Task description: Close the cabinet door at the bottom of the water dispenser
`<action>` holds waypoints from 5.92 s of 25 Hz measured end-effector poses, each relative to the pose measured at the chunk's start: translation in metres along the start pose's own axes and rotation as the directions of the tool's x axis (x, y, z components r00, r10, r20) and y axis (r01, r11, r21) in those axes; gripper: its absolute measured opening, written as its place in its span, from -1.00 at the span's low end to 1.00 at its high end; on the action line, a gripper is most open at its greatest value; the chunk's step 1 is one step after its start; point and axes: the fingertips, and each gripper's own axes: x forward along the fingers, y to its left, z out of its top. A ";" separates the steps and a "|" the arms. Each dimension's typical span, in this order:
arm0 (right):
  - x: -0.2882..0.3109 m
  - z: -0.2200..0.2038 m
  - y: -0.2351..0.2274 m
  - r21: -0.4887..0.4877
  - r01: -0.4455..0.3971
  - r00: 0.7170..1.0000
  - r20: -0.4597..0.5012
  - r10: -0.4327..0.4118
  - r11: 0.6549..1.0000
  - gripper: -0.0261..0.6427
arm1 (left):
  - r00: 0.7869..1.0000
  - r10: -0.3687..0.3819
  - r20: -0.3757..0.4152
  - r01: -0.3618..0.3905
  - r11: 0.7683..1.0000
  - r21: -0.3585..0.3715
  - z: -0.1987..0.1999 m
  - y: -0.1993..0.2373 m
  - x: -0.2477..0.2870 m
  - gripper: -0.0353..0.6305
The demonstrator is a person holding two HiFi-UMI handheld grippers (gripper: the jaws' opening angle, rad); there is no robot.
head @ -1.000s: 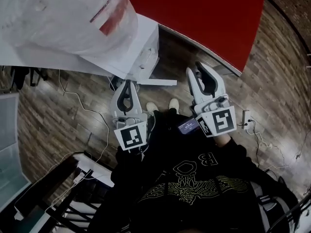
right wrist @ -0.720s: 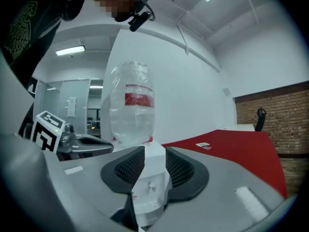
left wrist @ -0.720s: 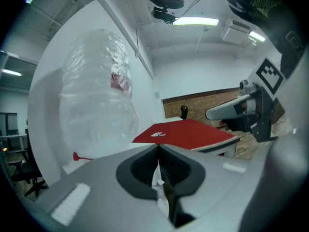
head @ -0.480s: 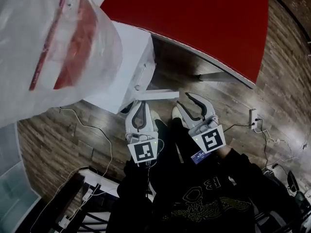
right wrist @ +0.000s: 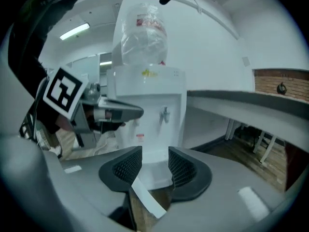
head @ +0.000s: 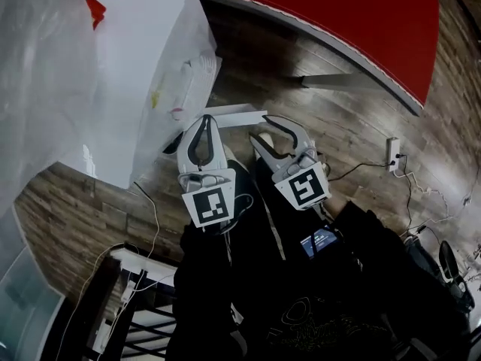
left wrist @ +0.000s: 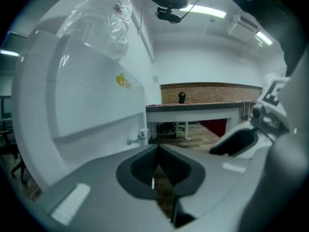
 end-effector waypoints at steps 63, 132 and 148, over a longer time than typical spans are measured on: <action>0.242 -0.172 -0.138 0.007 0.189 0.896 -0.410 -0.170 0.982 -0.53 | 0.977 0.024 -0.213 -0.052 0.990 -0.128 -0.109 -0.011 0.018 -0.87; -0.137 0.344 -0.016 0.150 0.286 0.842 0.432 -0.323 0.946 -0.92 | 0.920 0.289 0.265 -0.290 0.956 -0.039 0.273 0.092 -0.148 -0.87; -0.132 0.349 -0.018 0.152 0.267 0.855 0.418 -0.307 0.951 -0.93 | 0.926 0.238 0.294 -0.249 0.968 -0.001 0.289 0.075 -0.147 -0.87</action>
